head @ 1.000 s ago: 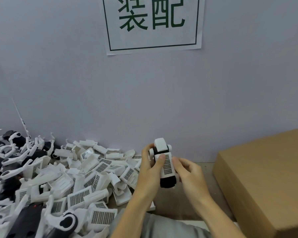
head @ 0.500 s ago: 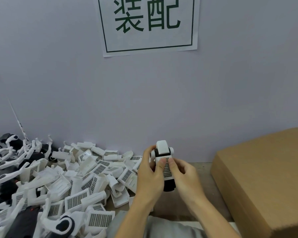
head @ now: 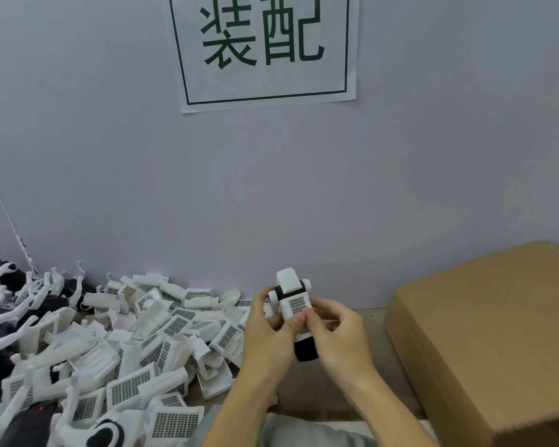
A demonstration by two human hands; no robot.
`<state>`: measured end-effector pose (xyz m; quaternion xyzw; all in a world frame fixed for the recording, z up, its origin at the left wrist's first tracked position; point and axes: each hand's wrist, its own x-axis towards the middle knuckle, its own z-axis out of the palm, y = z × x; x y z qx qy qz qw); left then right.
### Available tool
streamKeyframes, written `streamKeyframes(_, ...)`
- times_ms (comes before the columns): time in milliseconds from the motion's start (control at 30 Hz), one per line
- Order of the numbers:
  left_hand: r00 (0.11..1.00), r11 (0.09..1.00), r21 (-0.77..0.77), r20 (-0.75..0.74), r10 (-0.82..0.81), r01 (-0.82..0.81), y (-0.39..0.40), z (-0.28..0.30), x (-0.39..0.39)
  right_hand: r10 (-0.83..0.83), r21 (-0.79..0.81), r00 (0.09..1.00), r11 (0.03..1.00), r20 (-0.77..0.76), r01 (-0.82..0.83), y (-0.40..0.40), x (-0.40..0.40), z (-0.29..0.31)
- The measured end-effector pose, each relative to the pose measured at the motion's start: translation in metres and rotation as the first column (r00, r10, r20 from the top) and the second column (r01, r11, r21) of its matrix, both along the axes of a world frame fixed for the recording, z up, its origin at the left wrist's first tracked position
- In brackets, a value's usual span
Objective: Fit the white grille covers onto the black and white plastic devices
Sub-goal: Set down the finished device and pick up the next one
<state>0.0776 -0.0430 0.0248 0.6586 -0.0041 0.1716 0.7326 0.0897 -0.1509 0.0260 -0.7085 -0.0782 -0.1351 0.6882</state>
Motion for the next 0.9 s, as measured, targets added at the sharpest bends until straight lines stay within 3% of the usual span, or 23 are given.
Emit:
streamKeyframes(133,0.993,0.989,-0.087,-0.037,0.116,-0.119,0.003,0.003,0.002,-0.093,-0.269,0.979,0.953,0.183,0.141,0.001,-0.007,0.003)
streamKeyframes(233,0.973,0.966,-0.147,-0.126,0.195,-0.212,0.006,0.008,0.001,0.053,-0.663,0.964,0.736,0.262,0.140,0.004,-0.015,0.006)
streamKeyframes(300,0.974,0.956,-0.247,-0.199,0.110,-0.159,0.007,0.016,-0.002,0.041,-0.807,0.980,0.574,0.196,0.137,0.007,-0.016,0.006)
streamKeyframes(333,0.976,0.960,-0.257,-0.213,0.057,-0.112,0.005,0.020,-0.005,0.003,-0.827,0.989,0.548,0.151,0.124,0.007,-0.018,0.007)
streamKeyframes(367,0.976,0.973,-0.219,-0.217,0.030,-0.078,0.003,0.024,-0.008,-0.029,-0.817,0.993,0.565,0.117,0.113,0.005,-0.017,0.008)
streamKeyframes(433,0.976,0.994,0.049,-0.192,0.104,-0.097,-0.002,0.030,-0.012,-0.074,-0.776,0.995,0.623,0.064,0.096,-0.004,-0.017,0.014)
streamKeyframes(500,0.954,0.914,0.291,-0.010,0.300,-0.284,-0.006,0.035,-0.017,-0.093,-0.736,0.993,0.677,-0.077,0.007,-0.023,-0.013,0.025)
streamKeyframes(600,0.857,0.827,0.224,0.143,0.495,-0.515,-0.006,0.038,-0.023,-0.034,-0.493,0.953,0.861,-0.302,-0.125,-0.059,-0.011,0.055)
streamKeyframes(667,0.844,0.825,0.182,0.097,0.527,-0.535,-0.004,0.034,-0.021,0.020,-0.145,0.965,0.988,-0.262,-0.060,-0.086,-0.010,0.083)
streamKeyframes(700,0.853,0.836,0.173,0.057,0.519,-0.521,-0.004,0.030,-0.020,0.015,0.065,0.983,0.998,-0.181,-0.003,-0.101,-0.010,0.097)
streamKeyframes(733,0.863,0.849,0.168,0.021,0.505,-0.501,-0.005,0.025,-0.018,-0.016,0.290,0.995,0.956,-0.095,0.043,-0.119,-0.009,0.111)
streamKeyframes(800,0.882,0.871,0.176,-0.022,0.470,-0.459,-0.006,0.017,-0.014,-0.129,0.679,0.991,0.725,-0.033,0.116,-0.155,-0.013,0.128)
streamKeyframes(867,0.900,0.888,0.192,-0.039,0.433,-0.419,-0.007,0.011,-0.011,-0.288,0.804,0.955,0.552,-0.068,0.223,-0.179,-0.019,0.127)
streamKeyframes(900,0.908,0.892,0.212,-0.043,0.418,-0.400,-0.007,0.010,-0.010,-0.348,0.807,0.934,0.530,-0.076,0.263,-0.181,-0.021,0.123)
